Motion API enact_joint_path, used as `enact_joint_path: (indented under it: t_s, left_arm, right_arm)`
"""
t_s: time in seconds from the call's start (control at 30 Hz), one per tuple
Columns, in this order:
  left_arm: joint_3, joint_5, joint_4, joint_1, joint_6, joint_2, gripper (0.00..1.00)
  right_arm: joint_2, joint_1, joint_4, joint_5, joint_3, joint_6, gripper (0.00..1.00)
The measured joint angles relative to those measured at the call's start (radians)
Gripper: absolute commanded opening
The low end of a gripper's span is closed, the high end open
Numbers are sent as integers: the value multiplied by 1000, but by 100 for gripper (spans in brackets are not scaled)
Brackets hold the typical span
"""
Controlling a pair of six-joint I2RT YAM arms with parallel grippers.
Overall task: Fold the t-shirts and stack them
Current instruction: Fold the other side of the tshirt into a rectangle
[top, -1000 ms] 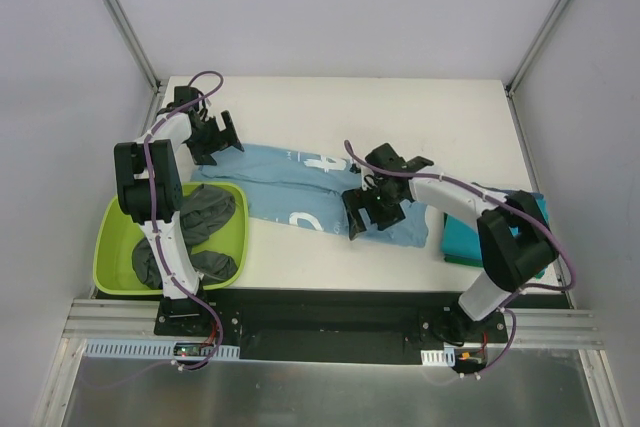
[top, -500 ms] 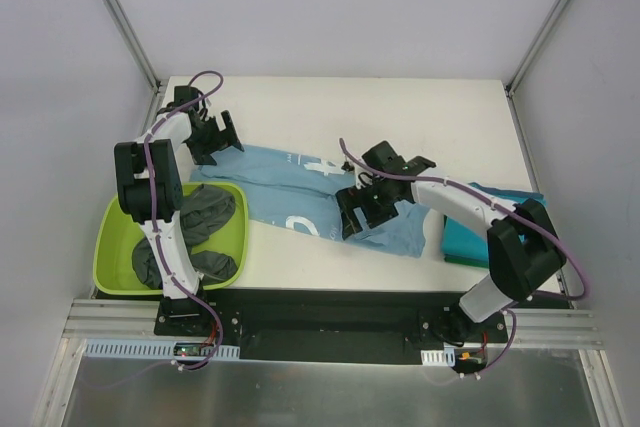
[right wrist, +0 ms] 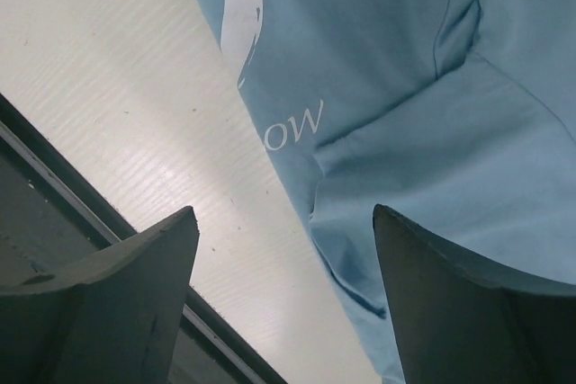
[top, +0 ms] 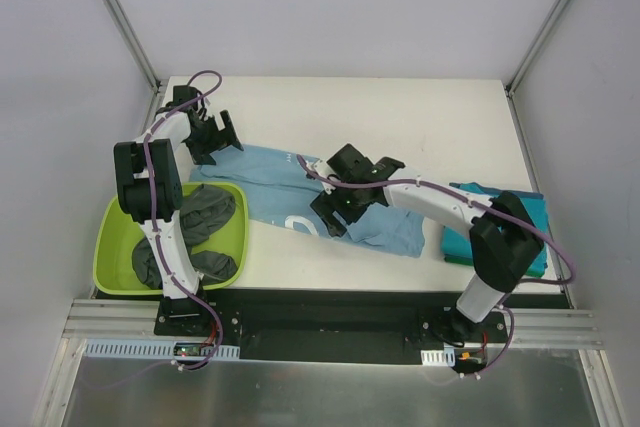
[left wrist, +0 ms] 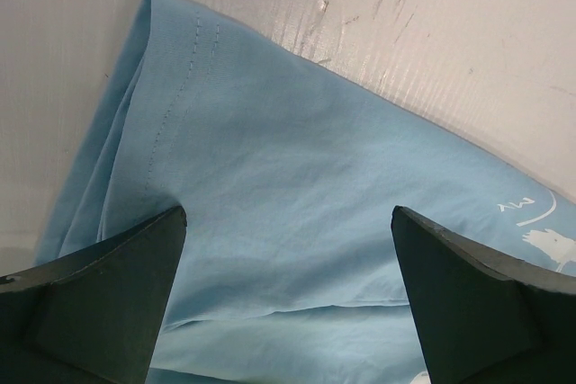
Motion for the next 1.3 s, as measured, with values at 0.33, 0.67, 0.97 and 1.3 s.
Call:
enact_joint_path:
  t_s: [0.33, 0.67, 0.97, 1.3]
  left_arm:
    - [2, 0, -2, 0, 0, 1, 99]
    - [8, 0, -8, 0, -1, 4, 99]
    - [12, 0, -12, 0, -1, 7, 99]
    - [18, -1, -17, 0, -1, 11, 99]
  right_arm:
    - [187, 0, 14, -10, 79, 17, 56]
    - [258, -25, 15, 39, 96, 101, 39]
    - [259, -29, 16, 82, 95, 156, 28]
    - [271, -16, 16, 118, 95, 219, 23]
